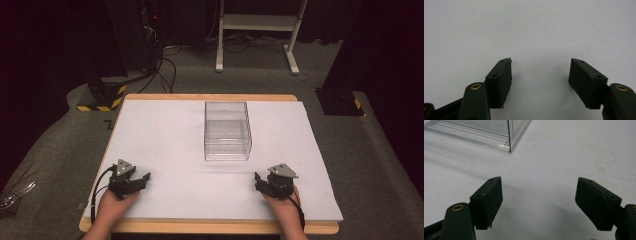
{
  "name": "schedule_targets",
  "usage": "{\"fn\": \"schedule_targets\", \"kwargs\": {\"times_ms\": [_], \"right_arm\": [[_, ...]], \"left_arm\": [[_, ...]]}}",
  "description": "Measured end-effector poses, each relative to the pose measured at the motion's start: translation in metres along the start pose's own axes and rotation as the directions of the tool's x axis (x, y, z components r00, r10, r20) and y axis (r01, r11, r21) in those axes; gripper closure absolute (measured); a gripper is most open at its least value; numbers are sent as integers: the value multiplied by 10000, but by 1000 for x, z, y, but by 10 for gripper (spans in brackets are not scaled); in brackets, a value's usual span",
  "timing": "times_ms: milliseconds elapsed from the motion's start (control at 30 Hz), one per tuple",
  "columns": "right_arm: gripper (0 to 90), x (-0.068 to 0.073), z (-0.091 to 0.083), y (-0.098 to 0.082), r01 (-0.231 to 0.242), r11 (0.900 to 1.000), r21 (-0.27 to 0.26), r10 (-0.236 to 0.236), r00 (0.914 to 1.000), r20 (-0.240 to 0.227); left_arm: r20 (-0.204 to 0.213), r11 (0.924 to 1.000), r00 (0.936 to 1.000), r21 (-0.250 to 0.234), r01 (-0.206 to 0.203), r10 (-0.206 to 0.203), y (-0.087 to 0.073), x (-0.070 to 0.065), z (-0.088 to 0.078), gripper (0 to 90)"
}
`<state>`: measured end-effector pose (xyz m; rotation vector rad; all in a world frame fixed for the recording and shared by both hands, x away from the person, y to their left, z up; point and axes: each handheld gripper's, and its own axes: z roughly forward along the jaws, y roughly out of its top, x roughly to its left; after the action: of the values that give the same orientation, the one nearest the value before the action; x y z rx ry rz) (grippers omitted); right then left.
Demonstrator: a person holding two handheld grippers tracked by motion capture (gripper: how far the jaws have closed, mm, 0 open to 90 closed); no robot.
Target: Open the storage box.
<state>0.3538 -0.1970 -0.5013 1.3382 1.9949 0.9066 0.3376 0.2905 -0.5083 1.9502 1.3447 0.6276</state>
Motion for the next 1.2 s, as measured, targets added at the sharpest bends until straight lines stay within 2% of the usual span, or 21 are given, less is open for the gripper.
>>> {"fn": "schedule_targets", "kwargs": {"times_ms": [300,467,567,667,733,767,800,833,867,967,1000,1033,1067,1100,1200], "right_arm": [[221,-1,-1,0,-160,9998,-79,159,9999,-19],[224,0,-1,0,-79,9999,-79,79,10000,-30],[224,2,-2,0,60,9996,-278,-58,10000,64],[221,7,-4,2,-126,9986,-512,121,9999,-108],[217,16,-7,8,-106,9968,-796,80,9994,-324],[217,16,-7,8,-106,9968,-796,80,9994,-324],[218,30,-10,18,-134,9939,-1093,69,9982,-601],[218,30,-10,18,-134,9939,-1093,69,9982,-601],[219,46,-11,29,-219,9903,-1375,80,9948,-1011],[224,72,-6,46,-112,9864,-1639,-83,9930,-1179],[224,79,-3,51,-259,9855,-1675,49,9922,-1248],[224,79,-3,51,-259,9855,-1675,49,9922,-1248],[219,92,4,62,-358,9829,-1804,149,9932,-1158],[213,97,8,67,-282,9815,-1891,117,9961,-878],[196,104,20,79,-707,9807,-1823,630,9969,-477]], "left_arm": [[2,10000,10000,-5,10,-10,0,0,0,353],[4,10000,10000,4,5,-5,0,0,0,353],[0,10000,10000,3,5,-5,0,0,0,353],[0,10000,10000,-4,12,-12,0,0,0,353],[6,10000,10000,0,17,-17,0,0,0,352],[6,10000,10000,0,17,-17,0,0,0,352],[18,10000,10000,4,20,-20,0,0,0,352],[18,10000,10000,4,20,-20,0,0,0,352],[21,10000,10000,5,9,-9,0,0,0,352],[19,10000,10000,6,0,0,0,0,0,352],[23,10000,10000,2,7,-7,0,0,0,352],[23,10000,10000,2,7,-7,0,0,0,352],[18,10000,10000,-3,-1,1,0,0,0,351],[19,10000,10000,-4,-3,3,0,0,0,351],[26,10000,10000,-3,-8,8,0,0,0,351]]}}
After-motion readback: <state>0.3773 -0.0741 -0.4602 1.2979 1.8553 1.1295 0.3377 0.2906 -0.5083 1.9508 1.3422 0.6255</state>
